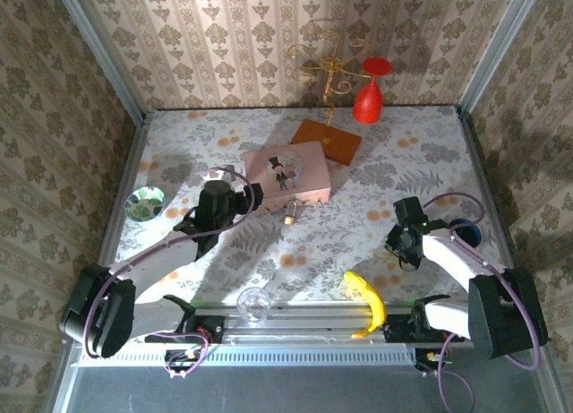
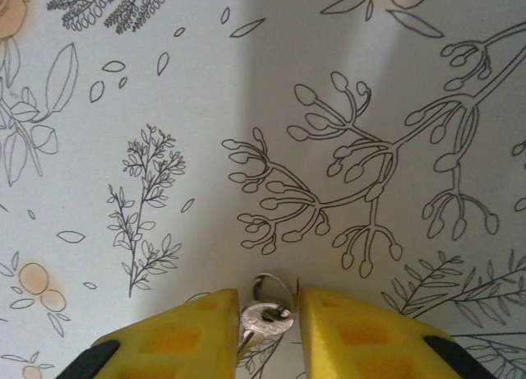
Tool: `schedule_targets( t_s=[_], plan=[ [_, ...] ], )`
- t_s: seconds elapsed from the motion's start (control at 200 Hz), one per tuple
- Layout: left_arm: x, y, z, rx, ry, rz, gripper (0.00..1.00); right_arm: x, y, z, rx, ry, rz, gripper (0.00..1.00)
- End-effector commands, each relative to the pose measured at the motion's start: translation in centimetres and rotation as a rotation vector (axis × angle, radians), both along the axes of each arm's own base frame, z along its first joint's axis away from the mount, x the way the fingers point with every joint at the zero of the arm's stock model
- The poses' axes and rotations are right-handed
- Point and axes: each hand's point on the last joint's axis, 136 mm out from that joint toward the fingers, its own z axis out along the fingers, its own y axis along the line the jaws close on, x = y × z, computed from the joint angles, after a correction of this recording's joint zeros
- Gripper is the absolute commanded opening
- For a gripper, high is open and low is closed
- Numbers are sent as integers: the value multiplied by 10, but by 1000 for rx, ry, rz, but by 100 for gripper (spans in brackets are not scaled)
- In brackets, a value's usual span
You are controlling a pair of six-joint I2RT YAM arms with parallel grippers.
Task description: Unlock the padlock with the key
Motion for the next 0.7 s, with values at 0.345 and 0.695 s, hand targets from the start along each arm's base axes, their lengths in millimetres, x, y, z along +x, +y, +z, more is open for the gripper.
schedule_targets(
  t_s=[0.345, 0.695],
  plan=[
    [1, 2, 6, 25, -14, 3, 78, 7, -5, 16, -20, -52, -9, 4],
    [1, -1, 7, 22, -13, -13, 78, 10, 1, 32, 5, -79, 10, 0]
  ],
)
